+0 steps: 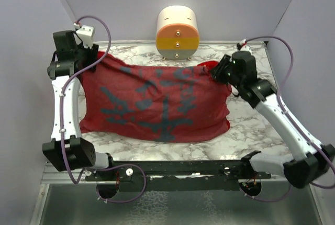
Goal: Remove the pillowcase from the pillow
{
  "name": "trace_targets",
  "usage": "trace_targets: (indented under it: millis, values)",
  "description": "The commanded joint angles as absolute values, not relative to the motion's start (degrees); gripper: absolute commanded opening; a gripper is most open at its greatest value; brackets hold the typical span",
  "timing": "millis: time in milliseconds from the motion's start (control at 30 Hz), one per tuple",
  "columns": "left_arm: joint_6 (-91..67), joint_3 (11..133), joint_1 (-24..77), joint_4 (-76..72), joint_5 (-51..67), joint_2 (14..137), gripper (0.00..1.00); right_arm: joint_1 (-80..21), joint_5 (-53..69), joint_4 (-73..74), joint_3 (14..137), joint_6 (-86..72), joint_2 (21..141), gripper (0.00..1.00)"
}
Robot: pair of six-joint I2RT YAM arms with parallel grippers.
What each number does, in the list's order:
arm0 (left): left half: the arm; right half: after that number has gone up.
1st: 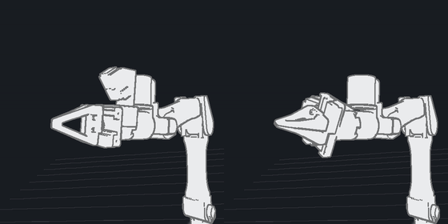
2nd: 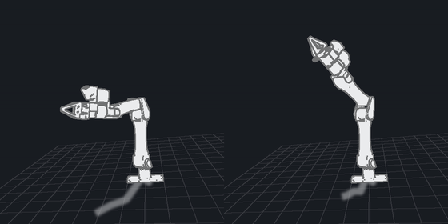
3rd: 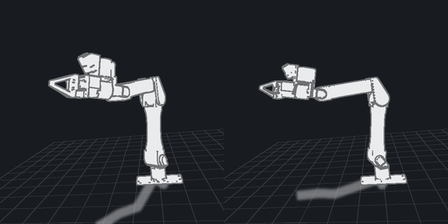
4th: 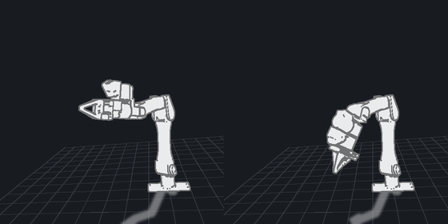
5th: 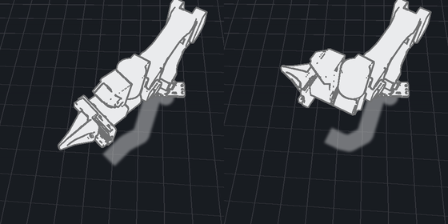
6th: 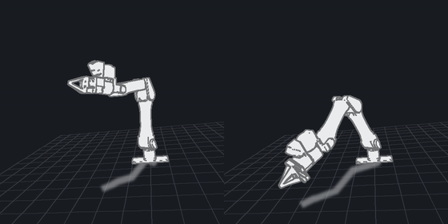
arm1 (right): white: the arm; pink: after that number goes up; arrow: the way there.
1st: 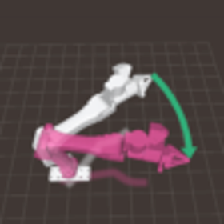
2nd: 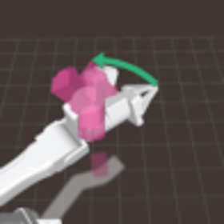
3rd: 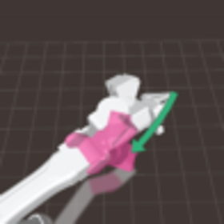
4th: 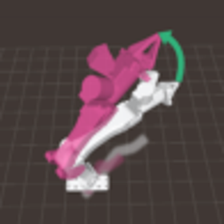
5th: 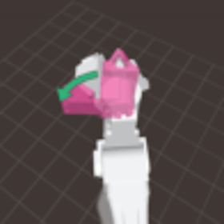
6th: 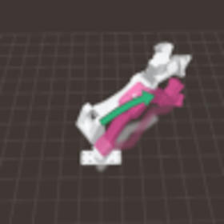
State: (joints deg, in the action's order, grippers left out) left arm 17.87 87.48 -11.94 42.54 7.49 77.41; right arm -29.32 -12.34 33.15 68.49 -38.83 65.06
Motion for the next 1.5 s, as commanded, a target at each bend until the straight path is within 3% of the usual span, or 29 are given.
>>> trace_targets:
  millis: [0,33,67,233,467,733,900,967,1133,1267,1333,1467]
  values:
    - [16.26,94.12,-5.89,36.99,-1.77,78.93,0.83,-18.64,-2.38,26.24,72.78,-39.03,75.73,0.37]
    - [17.00,94.26,-3.80,36.79,-3.43,78.83,0.95,-16.62,-0.98,26.20,73.67,-38.72,77.83,0.45]
    - [17.90,94.26,-1.66,36.73,-4.83,78.66,0.99,-14.72,0.50,26.36,74.77,-38.27,79.35,0.52]
    - [19.79,94.53,7.16,39.93,-4.84,78.69,0.99,-10.36,3.25,24.71,75.52,-36.70,80.67,0.81]
    - [22.38,90.13,11.98,46.77,8.33,81.20,0.99,-7.42,7.26,21.49,66.95,-37.47,77.66,0.98]
    - [28.02,82.88,12.74,39.94,4.62,85.30,0.99,1.69,17.46,13.09,49.24,-42.40,74.99,1.00]
    - [31.36,76.08,12.72,35.16,1.47,86.55,0.95,4.91,24.33,6.84,45.81,-46.75,77.27,1.00]
    - [32.62,73.33,12.56,34.23,1.51,86.59,0.90,5.28,26.36,4.29,46.12,-47.90,79.20,1.00]
    - [35.90,65.38,11.89,31.37,0.61,85.44,0.59,7.25,35.59,-6.80,45.78,-54.14,85.67,1.00]
    - [36.17,61.97,10.37,31.68,1.08,85.15,0.41,7.47,41.37,-13.37,45.44,-58.39,93.33,1.00]
    - [36.17,60.59,10.07,31.86,1.21,84.58,0.39,7.47,43.72,-20.25,43.21,-61.61,95.84,1.00]
    - [36.20,59.65,9.98,34.07,3.40,82.70,0.45,5.80,46.44,-32.30,41.97,-66.55,97.34,0.99]
